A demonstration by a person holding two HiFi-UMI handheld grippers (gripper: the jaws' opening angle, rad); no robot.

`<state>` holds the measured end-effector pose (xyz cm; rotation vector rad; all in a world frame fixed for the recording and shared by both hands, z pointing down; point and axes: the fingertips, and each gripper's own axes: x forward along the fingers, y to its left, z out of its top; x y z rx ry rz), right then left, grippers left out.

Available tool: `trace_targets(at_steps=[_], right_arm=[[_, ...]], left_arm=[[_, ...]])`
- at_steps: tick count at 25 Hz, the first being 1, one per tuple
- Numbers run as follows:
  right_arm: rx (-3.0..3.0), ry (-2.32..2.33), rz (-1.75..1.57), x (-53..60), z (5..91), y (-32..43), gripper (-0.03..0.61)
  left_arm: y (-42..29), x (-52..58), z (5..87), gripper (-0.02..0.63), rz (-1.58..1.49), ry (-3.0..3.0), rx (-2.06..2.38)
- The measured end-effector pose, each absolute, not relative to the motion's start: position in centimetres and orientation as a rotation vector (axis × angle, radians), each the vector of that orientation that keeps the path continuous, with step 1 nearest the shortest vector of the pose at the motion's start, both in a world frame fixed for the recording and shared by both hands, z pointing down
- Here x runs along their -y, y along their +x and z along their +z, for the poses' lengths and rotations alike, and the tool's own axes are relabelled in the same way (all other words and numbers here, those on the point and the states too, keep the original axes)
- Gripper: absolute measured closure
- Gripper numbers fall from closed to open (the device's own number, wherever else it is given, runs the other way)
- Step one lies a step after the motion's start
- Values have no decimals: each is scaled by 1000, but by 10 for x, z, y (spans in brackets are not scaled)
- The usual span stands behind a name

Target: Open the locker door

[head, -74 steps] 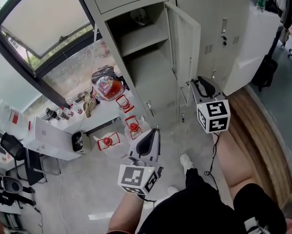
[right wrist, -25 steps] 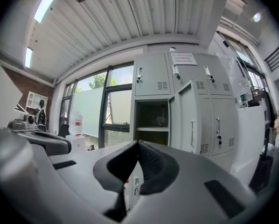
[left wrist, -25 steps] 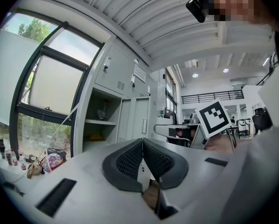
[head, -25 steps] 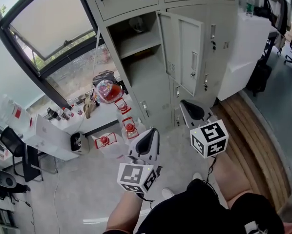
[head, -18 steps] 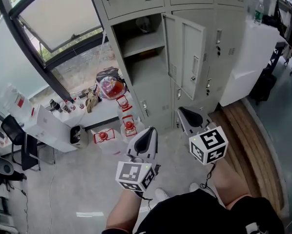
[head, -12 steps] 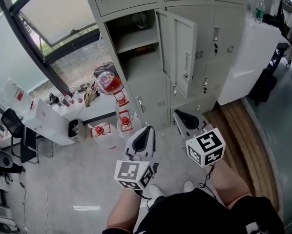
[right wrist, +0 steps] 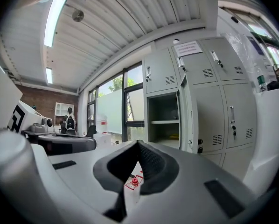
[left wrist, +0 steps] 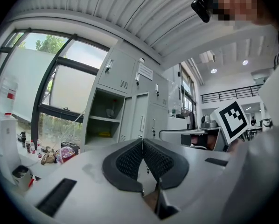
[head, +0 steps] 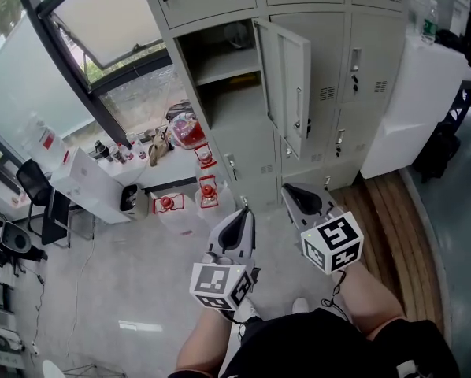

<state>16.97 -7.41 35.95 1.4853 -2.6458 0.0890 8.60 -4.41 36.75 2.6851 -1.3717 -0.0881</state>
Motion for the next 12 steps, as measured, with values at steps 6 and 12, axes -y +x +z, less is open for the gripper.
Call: trace_targets(at_steps=[6,12], right_arm=[[2674,1440,109,73,368,175,525],[2691,1409,120,73,373,176,525]], left_arm=[[92,41,375,597,-60,2656,1413],[97,41,377,597,-48,2646,1437]])
